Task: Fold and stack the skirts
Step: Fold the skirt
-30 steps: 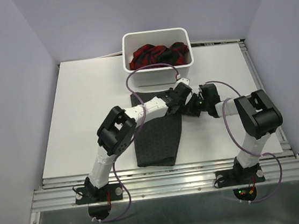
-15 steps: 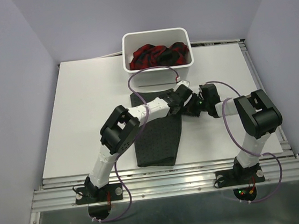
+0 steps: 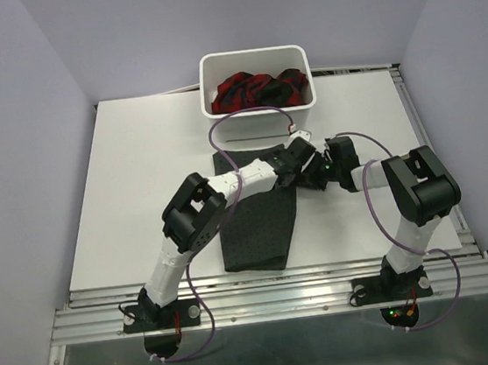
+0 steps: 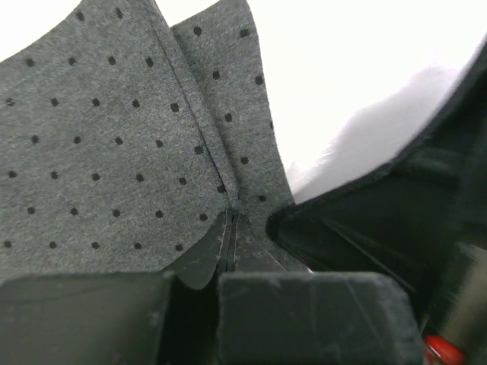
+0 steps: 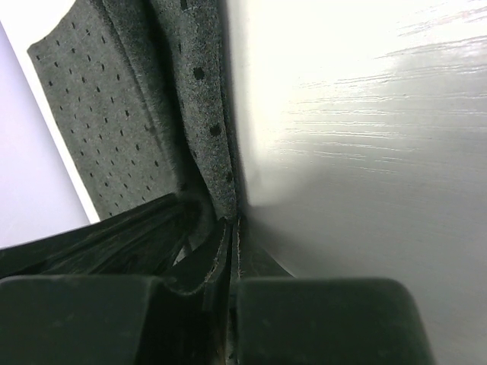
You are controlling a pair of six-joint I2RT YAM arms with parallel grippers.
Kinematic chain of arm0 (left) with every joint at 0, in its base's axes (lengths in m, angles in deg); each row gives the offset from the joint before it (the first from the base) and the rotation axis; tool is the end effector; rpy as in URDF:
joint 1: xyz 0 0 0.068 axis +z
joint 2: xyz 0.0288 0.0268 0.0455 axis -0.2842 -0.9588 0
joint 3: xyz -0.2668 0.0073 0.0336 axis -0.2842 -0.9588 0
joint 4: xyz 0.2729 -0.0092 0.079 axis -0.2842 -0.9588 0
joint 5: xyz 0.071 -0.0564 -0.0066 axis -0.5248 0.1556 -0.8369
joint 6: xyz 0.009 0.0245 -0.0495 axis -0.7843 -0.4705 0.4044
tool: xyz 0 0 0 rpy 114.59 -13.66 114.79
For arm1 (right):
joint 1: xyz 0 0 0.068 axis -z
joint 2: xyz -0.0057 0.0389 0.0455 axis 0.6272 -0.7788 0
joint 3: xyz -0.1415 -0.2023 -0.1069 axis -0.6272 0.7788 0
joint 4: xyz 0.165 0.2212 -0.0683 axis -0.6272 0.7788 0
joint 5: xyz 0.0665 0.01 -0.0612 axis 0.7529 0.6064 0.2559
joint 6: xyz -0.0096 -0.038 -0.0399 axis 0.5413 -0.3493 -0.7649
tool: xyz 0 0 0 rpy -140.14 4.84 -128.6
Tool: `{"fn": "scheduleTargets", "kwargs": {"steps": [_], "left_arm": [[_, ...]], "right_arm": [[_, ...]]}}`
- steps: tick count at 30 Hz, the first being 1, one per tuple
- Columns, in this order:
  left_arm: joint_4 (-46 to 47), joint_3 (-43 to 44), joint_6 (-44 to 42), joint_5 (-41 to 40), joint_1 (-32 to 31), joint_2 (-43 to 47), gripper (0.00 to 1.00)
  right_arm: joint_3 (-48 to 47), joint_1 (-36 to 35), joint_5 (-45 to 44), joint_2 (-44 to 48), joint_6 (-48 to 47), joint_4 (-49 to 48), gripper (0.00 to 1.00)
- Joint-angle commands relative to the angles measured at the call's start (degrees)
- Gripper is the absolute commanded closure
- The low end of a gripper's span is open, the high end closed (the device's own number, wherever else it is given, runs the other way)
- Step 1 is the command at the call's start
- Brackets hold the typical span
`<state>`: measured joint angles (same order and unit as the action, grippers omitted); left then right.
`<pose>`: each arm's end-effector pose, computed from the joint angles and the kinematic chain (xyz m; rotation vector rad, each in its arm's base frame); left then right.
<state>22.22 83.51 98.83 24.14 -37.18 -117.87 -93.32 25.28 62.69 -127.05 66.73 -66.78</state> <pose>0.3121 -0.4045 0.1631 0.5723 2.2544 -0.2534 0.3293 0.0962 0.0888 0.5559 2.4036 1.0413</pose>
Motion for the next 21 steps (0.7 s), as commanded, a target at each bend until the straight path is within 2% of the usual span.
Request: {"fn": "scheduleTargets", "kwargs": {"steps": [1, 7, 14, 16, 17, 18, 19, 21], "left_arm": [[0.63, 0.08, 0.46, -0.3, -2.03, 7.69, 1.0], [1.34, -0.19, 0.02, -0.83, -3.44, 8.67, 1.0], [1.16, 0.6, -0.95, -0.66, -3.26, 5.33, 1.0], [0.37, 1.39, -0.69, -0.48, -3.09, 3.83, 0.92], [0.2, 1.57, -0.51, -0.48, -2.65, 3.48, 0.84], [-0.15, 1.66, -0.34, -0.31, -2.47, 3.22, 0.75], [-0.24, 1.66, -0.42, -0.31, -2.21, 3.13, 0.57], [-0.16, 1.4, -0.86, -0.04, -1.51, 3.65, 0.41]], "right_arm": [[1.37, 0.11, -3.28, -1.46, -0.4, -0.75, 0.99], [1.9, 0.11, -3.72, -1.19, -0.58, -0.66, 0.99], [2.07, 0.11, -3.55, -0.84, -0.58, -0.66, 0.99], [2.34, 0.11, -3.72, -0.58, -0.66, -0.66, 0.99], [2.34, 0.11, -3.81, -0.49, -0.75, -0.66, 0.99], [2.42, 0.11, -3.99, -0.49, -0.75, -0.57, 0.99], [2.25, 0.11, -4.16, -0.4, -0.93, -0.66, 0.99], [2.07, 0.11, -4.34, -0.49, -0.84, -0.48, 0.99]]}}
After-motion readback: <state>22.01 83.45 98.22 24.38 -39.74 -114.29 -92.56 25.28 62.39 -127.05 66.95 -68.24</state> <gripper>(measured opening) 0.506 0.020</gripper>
